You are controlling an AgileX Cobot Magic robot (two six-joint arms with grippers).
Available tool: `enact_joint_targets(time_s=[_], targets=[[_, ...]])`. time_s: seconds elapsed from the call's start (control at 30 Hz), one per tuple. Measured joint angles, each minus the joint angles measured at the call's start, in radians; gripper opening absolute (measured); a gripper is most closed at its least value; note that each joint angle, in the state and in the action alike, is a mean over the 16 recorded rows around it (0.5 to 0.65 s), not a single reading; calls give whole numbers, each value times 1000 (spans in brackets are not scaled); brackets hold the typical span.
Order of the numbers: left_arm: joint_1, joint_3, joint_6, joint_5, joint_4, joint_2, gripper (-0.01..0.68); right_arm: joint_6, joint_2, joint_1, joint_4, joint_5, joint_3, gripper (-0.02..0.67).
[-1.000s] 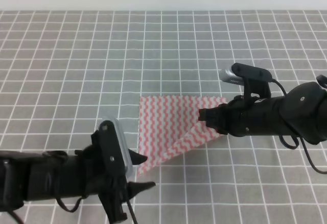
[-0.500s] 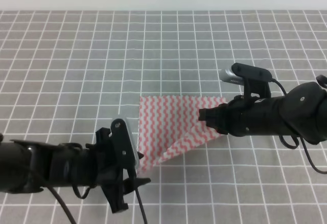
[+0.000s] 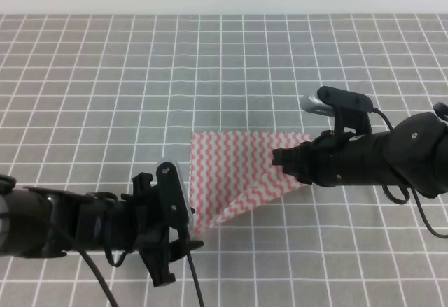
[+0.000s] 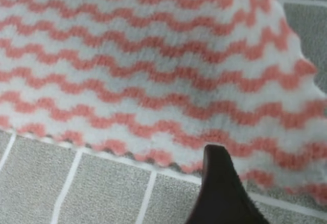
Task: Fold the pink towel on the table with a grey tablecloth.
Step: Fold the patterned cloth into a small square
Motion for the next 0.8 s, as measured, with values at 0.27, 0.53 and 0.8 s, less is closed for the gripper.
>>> enact_joint_targets(time_s=[0.27,0.53,0.8], targets=[[0,-6,3,-17,4,2,242,0,0,0,0,1,0,-13],[0,-18,-25,-16,4,0,77,0,-1,-1,0,2,0,-13],[0,-72,-197,-17,0,-4,5,0,-1,-20,4,-2,0,-13]])
